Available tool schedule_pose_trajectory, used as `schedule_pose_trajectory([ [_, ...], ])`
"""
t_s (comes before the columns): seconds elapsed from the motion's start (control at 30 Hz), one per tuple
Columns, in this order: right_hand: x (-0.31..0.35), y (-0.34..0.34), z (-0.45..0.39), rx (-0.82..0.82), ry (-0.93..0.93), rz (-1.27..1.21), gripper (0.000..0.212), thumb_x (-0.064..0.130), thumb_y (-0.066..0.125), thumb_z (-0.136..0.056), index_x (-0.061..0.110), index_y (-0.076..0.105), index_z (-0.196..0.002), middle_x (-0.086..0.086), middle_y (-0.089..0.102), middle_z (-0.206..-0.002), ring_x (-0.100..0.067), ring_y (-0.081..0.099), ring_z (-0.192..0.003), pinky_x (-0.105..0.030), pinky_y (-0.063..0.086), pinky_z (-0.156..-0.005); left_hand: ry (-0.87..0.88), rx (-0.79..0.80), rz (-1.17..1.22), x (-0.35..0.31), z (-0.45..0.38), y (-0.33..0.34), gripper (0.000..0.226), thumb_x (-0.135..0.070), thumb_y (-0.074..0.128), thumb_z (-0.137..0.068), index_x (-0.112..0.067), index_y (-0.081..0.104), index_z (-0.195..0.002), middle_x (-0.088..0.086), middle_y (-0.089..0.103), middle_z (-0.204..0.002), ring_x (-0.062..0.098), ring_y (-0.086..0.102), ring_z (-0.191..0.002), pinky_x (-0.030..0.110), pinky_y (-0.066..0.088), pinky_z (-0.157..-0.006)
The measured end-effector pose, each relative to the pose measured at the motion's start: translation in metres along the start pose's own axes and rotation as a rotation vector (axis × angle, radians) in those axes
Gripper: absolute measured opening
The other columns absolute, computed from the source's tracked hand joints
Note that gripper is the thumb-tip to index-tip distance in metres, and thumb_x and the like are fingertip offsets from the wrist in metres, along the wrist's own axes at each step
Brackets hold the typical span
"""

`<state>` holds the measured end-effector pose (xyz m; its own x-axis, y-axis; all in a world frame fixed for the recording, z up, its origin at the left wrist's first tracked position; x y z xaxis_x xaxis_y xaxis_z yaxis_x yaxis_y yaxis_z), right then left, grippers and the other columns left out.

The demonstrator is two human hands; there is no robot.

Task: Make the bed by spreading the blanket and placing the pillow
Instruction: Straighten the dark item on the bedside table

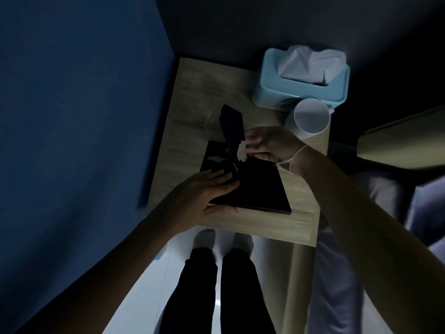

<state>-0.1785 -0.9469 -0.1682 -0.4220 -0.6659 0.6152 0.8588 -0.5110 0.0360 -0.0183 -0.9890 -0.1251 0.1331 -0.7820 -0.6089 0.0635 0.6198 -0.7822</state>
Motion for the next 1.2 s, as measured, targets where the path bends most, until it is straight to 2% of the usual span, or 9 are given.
schedule_pose_trajectory([
  [0.1, -0.007, -0.023, 0.006, 0.013, -0.097, 0.116, 0.042, -0.018, 0.039, -0.089, -0.009, 0.05, -0.128, -0.019, 0.069, -0.108, -0.013, 0.071, -0.08, -0.026, 0.055, -0.072, -0.069, -0.036, 0.118, 0.002, -0.008, -0.016, 0.052, -0.031, 0.07, -0.082, -0.014, 0.056, -0.129, 0.008, 0.053, -0.137, 0.018, 0.044, -0.131, 0.032, 0.028, -0.112],
  [0.2, -0.026, -0.052, 0.021, -0.023, -0.22, 0.379, 0.052, -0.024, 0.041, -0.083, 0.001, 0.057, -0.126, 0.018, 0.071, -0.092, 0.007, 0.064, -0.089, -0.009, 0.047, -0.07, -0.13, -0.096, 0.217, 0.005, -0.019, -0.034, 0.049, -0.031, 0.074, -0.079, -0.016, 0.061, -0.123, 0.003, 0.059, -0.131, 0.007, 0.049, -0.123, 0.021, 0.037, -0.107],
  [0.33, -0.041, -0.063, 0.037, -0.057, -0.358, 0.474, 0.053, -0.01, 0.061, -0.081, 0.03, 0.061, -0.116, 0.007, 0.064, -0.121, 0.002, 0.056, -0.115, -0.015, 0.041, -0.099, -0.199, -0.207, 0.403, 0.009, -0.035, -0.058, 0.039, -0.037, 0.077, -0.073, -0.024, 0.069, -0.109, -0.015, 0.067, -0.107, -0.009, 0.06, -0.1, 0.002, 0.044, -0.085],
  [0.43, -0.031, -0.061, 0.037, -0.24, -0.499, 0.497, 0.032, 0.008, 0.065, -0.086, 0.025, 0.066, -0.113, 0.006, 0.068, -0.109, 0.0, 0.061, -0.105, -0.016, 0.044, -0.094, -0.258, -0.352, 0.467, 0.019, -0.043, -0.073, 0.046, -0.053, 0.073, -0.07, -0.034, 0.064, -0.112, -0.033, 0.059, -0.103, -0.016, 0.057, -0.099, 0.0, 0.043, -0.08],
  [0.53, -0.015, -0.062, 0.037, -0.403, -0.575, 0.456, 0.017, 0.015, 0.064, -0.088, 0.022, 0.069, -0.103, 0.007, 0.069, -0.093, 0.013, 0.059, -0.085, 0.001, 0.04, -0.075, -0.433, -0.613, 0.644, 0.048, -0.039, -0.077, 0.053, -0.061, 0.048, -0.083, -0.031, 0.055, -0.125, -0.02, 0.061, -0.119, -0.009, 0.056, -0.109, 0.005, 0.045, -0.086],
  [0.67, 0.001, -0.063, 0.022, -0.394, -0.548, 0.405, 0.022, 0.014, 0.06, -0.092, 0.009, 0.066, -0.113, -0.003, 0.069, -0.104, -0.009, 0.062, -0.099, -0.017, 0.044, -0.085, -0.623, -0.607, 0.849, 0.084, -0.046, -0.048, 0.068, -0.065, 0.024, -0.086, -0.025, 0.047, -0.136, -0.012, 0.055, -0.131, 0.004, 0.05, -0.124, 0.034, 0.036, -0.112],
  [0.93, 0.012, -0.076, -0.005, -0.407, -0.448, 0.439, 0.023, 0.02, 0.06, -0.092, 0.006, 0.065, -0.11, -0.015, 0.071, -0.107, -0.028, 0.068, -0.097, -0.049, 0.05, -0.093, -0.568, -0.572, 0.755, 0.093, -0.07, -0.049, 0.069, -0.069, 0.027, -0.084, -0.028, 0.051, -0.133, -0.009, 0.055, -0.135, 0.004, 0.05, -0.125, 0.038, 0.037, -0.112],
  [1.07, 0.008, -0.076, -0.011, -0.438, -0.43, 0.405, 0.025, 0.023, 0.06, -0.091, 0.004, 0.066, -0.107, -0.015, 0.072, -0.103, -0.029, 0.067, -0.094, -0.052, 0.051, -0.089, -0.561, -0.592, 0.756, 0.094, -0.068, -0.05, 0.046, -0.054, 0.031, -0.091, -0.033, 0.052, -0.126, -0.006, 0.057, -0.13, 0.009, 0.052, -0.123, 0.04, 0.039, -0.11],
  [1.2, -0.006, -0.076, -0.003, -0.568, -0.427, 0.395, 0.023, 0.027, 0.055, -0.094, 0.012, 0.069, -0.104, -0.011, 0.073, -0.102, -0.026, 0.066, -0.097, -0.042, 0.05, -0.09, -0.577, -0.553, 0.658, 0.104, -0.064, -0.042, 0.041, -0.034, 0.031, -0.101, -0.021, 0.05, -0.135, -0.008, 0.054, -0.134, -0.005, 0.05, -0.118, 0.009, 0.037, -0.101],
])
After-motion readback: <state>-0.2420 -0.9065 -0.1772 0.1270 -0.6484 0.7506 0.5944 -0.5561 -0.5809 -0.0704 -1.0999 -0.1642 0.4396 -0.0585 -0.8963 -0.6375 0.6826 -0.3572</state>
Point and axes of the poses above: each hand's wrist, its own z-axis away from the middle knuckle, its own y-axis out of the palm, x = y × z, the point moved 8 cm from there along -z, towards the middle knuckle
